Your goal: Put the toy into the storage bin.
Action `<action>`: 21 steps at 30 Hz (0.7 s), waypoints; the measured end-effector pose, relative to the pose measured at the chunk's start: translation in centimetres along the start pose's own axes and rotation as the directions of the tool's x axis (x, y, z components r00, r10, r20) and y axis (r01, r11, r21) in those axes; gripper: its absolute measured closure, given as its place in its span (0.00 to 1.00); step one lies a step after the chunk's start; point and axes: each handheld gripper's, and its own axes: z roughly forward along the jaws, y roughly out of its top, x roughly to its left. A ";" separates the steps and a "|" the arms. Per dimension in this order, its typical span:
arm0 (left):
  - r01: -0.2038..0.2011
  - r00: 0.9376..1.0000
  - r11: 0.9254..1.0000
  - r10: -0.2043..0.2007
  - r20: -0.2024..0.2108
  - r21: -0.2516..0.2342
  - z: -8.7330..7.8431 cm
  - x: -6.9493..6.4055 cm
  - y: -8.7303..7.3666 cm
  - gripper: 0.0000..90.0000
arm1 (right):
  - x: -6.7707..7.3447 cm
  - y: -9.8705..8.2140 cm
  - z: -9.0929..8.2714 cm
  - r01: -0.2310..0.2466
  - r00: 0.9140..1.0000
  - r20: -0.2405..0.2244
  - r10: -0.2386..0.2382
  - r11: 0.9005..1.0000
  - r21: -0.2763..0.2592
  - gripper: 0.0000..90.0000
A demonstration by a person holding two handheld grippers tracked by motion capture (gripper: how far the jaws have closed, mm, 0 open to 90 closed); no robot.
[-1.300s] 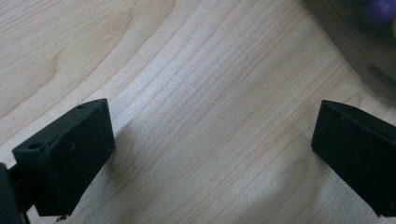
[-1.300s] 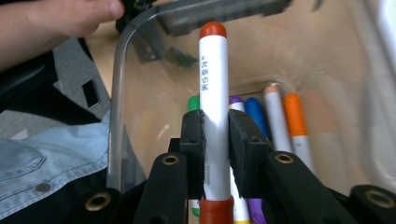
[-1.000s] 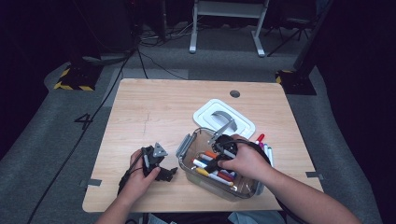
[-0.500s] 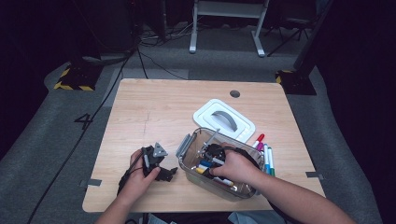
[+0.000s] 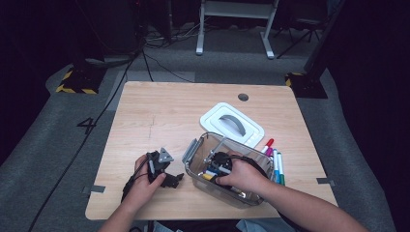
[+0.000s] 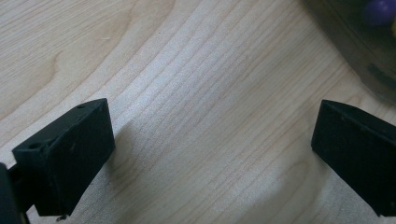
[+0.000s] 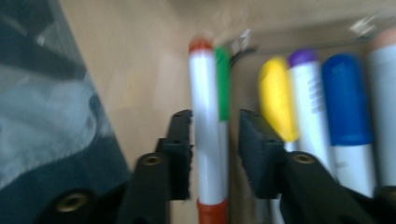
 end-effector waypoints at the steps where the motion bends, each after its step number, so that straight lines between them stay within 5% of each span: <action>1: -0.001 1.000 1.000 0.001 0.000 0.000 0.0 0.0 0.0 0.00 | -0.2 0.2 -1.1 0.007 1.000 0.028 -0.005 0.998 -0.062 0.67; 5: -0.004 1.000 1.000 0.004 -0.001 0.000 0.0 0.0 0.0 0.00 | -0.2 0.3 -2.8 0.014 0.998 0.061 -0.006 0.991 -0.130 0.65; 6: -0.003 1.000 1.000 0.003 0.000 0.001 0.0 0.0 0.0 0.00 | -0.1 0.2 -4.3 0.008 0.998 0.069 0.005 0.983 -0.182 0.64; 8: -0.003 1.000 1.000 0.003 0.000 0.001 0.0 0.0 0.0 0.00 | -0.1 0.1 -4.7 0.008 0.997 0.071 0.006 0.981 -0.192 0.64; 16: -0.003 1.000 1.000 0.003 0.000 0.000 0.0 0.0 0.0 0.00 | -1.5 -1.7 -10.2 -0.013 0.986 0.153 0.067 0.944 -0.331 0.64; 17: -0.001 1.000 1.000 0.001 0.000 0.000 0.0 0.0 0.0 0.00 | -1.9 -2.1 -11.0 -0.015 0.982 0.172 0.080 0.937 -0.349 0.64; 18: -0.001 1.000 1.000 0.001 0.000 0.000 0.0 0.0 0.0 0.00 | -2.9 -3.0 -12.6 -0.026 0.969 0.217 0.120 0.920 -0.391 0.64; 21: -0.003 1.000 1.000 0.003 -0.001 0.000 0.0 0.0 0.0 0.00 | -4.3 -4.4 -14.4 -0.061 0.953 0.243 0.181 0.900 -0.432 0.63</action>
